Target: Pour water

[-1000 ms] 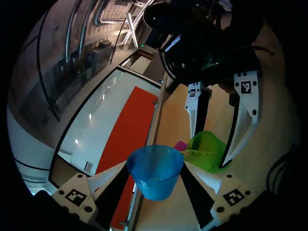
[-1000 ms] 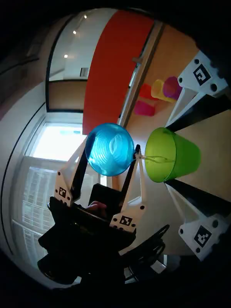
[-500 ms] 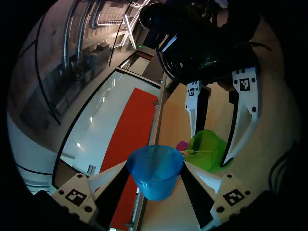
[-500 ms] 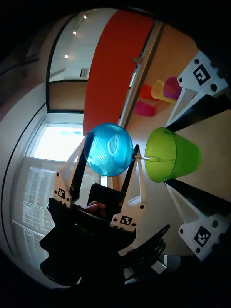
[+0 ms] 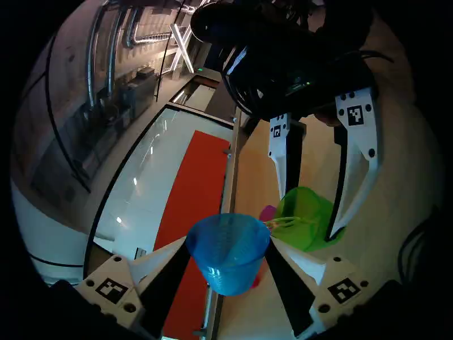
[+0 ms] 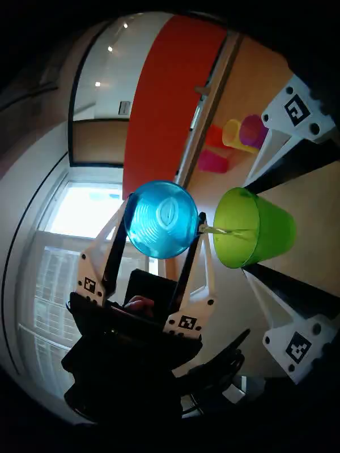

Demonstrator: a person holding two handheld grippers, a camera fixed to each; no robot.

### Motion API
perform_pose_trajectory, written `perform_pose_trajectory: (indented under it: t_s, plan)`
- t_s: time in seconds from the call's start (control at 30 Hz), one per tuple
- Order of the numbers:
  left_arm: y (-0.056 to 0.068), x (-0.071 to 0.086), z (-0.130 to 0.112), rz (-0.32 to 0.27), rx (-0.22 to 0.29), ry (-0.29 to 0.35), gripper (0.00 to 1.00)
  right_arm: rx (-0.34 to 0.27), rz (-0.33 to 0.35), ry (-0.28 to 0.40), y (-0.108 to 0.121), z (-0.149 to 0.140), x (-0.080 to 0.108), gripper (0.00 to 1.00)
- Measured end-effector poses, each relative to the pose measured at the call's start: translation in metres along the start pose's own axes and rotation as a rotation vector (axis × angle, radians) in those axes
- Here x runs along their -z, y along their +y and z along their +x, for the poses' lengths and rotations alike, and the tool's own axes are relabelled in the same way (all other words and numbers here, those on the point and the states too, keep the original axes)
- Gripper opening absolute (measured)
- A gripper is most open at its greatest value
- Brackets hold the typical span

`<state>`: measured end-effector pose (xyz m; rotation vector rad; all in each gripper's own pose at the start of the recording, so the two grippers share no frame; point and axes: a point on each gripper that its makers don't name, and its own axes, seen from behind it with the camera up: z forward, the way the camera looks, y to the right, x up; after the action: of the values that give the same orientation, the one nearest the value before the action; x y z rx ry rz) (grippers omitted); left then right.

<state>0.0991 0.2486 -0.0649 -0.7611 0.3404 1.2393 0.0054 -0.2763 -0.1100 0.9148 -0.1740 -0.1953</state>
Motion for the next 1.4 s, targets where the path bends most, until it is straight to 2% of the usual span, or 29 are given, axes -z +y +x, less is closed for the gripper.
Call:
perform_pose_trajectory:
  t_s: [0.2,1.4]
  plan:
    - [0.002,-0.002,0.002,0.001,-0.019,0.001,0.86,-0.002,0.000,0.000,0.000,0.000,0.000,0.90]
    - [-0.012,-0.007,0.004,0.029,-0.126,0.005,0.87,-0.004,-0.001,0.011,0.002,0.000,0.000,0.90]
